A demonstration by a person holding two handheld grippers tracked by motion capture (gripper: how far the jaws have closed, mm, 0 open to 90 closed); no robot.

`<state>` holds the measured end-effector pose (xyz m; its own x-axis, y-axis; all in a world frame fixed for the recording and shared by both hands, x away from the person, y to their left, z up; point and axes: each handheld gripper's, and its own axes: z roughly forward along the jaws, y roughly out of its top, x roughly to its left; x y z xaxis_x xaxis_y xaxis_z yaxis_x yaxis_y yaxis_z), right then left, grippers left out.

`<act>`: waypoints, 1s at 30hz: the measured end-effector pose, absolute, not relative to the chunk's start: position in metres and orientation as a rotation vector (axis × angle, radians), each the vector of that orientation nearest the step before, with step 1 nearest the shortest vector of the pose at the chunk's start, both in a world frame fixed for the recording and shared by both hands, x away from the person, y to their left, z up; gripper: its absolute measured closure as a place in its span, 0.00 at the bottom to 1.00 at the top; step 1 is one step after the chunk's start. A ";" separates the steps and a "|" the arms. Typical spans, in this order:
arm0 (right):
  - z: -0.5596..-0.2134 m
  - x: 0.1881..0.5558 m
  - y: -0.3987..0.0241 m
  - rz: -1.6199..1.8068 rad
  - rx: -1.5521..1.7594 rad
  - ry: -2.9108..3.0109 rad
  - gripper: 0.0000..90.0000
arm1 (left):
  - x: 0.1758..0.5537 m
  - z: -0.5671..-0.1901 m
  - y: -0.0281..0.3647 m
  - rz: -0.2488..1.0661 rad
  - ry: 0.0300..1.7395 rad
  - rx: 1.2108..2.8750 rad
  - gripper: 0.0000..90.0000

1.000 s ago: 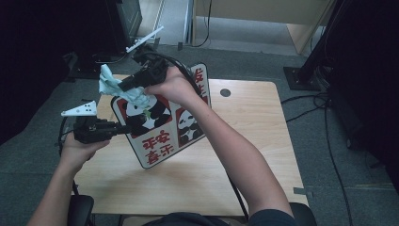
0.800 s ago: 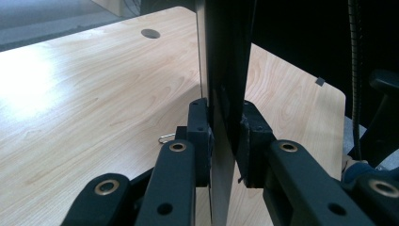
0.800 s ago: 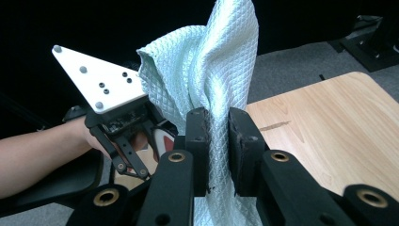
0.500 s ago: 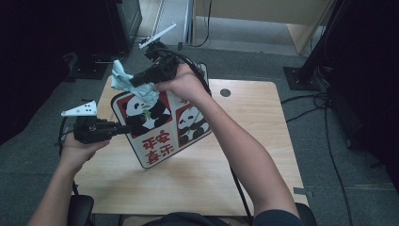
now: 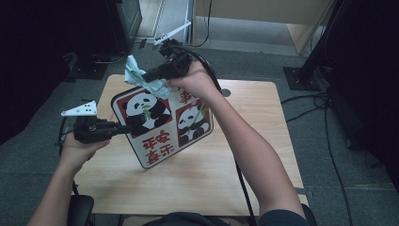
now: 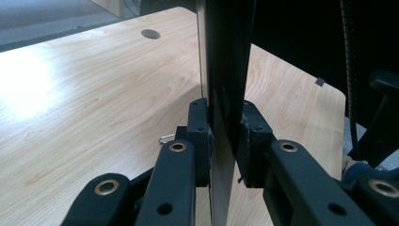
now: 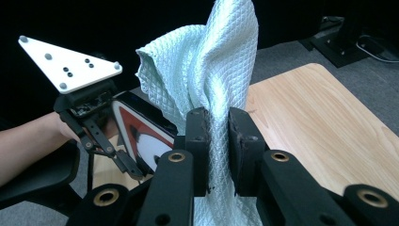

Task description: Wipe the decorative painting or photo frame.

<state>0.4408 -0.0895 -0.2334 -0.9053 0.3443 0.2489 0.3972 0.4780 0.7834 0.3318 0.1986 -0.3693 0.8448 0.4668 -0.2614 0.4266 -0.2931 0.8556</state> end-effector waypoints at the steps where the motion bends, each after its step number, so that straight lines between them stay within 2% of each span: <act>1: -0.234 0.441 -0.091 -1.429 -0.671 -2.651 0.89 | 0.332 -0.369 0.199 0.045 0.664 1.924 0.87; 30: -0.232 0.462 -0.134 -1.420 -0.729 -2.654 0.89 | 0.332 -0.369 0.198 0.048 0.668 1.929 0.87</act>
